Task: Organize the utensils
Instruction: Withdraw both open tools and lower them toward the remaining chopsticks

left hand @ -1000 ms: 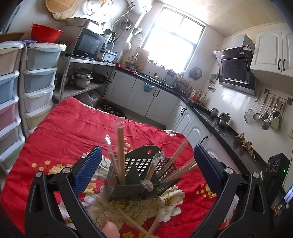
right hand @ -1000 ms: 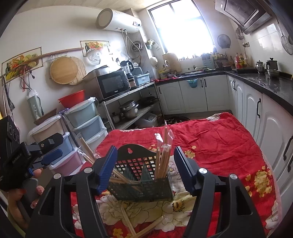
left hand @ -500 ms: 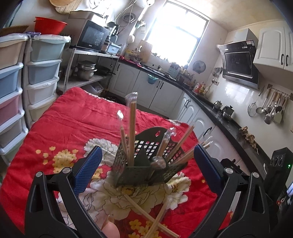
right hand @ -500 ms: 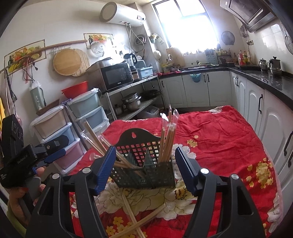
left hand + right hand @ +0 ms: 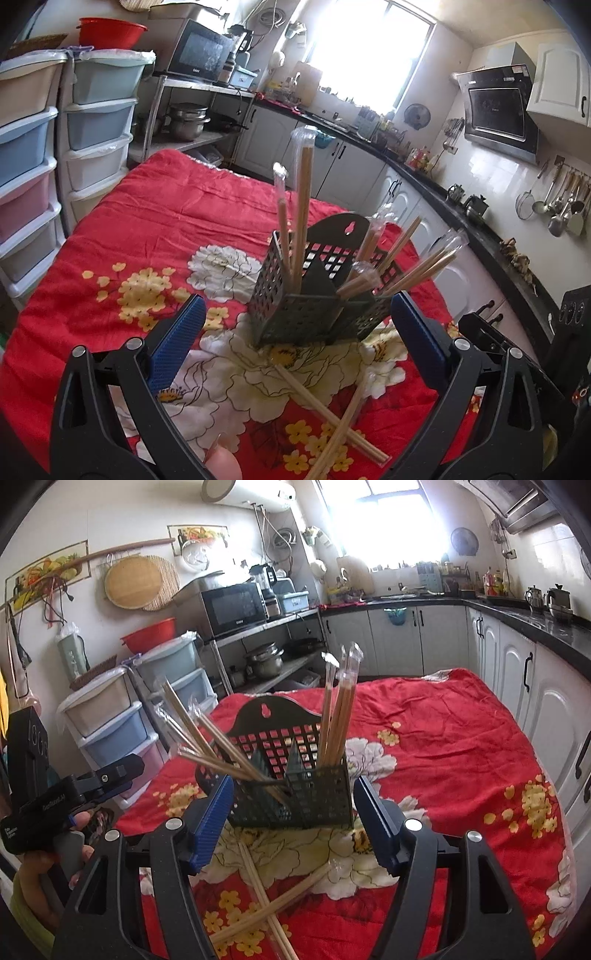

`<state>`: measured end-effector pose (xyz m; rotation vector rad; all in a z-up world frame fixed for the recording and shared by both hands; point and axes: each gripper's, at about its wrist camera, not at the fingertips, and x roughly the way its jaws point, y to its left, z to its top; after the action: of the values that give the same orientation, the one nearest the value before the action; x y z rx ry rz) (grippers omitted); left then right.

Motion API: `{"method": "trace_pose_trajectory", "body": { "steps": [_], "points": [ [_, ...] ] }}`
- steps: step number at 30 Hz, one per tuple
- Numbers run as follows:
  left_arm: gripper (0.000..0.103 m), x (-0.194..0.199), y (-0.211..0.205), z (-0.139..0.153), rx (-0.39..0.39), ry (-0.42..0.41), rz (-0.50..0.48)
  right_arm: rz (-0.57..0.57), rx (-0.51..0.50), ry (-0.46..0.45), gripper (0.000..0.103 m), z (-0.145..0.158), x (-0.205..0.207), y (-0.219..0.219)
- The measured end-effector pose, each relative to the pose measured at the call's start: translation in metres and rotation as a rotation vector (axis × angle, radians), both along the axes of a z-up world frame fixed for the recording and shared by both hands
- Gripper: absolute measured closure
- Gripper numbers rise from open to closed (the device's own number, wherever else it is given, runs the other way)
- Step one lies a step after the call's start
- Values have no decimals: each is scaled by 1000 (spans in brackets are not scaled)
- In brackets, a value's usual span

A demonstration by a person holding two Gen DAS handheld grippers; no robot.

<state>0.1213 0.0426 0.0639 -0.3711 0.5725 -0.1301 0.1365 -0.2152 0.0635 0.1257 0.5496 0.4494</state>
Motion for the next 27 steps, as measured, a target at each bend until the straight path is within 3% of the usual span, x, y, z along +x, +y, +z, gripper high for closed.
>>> {"method": "trace_pose_trajectory", "body": {
  "steps": [27],
  "points": [
    [11, 19, -1, -66, -64, 197, -56, 13, -73, 210, 38, -65, 14, 8]
  ]
}}
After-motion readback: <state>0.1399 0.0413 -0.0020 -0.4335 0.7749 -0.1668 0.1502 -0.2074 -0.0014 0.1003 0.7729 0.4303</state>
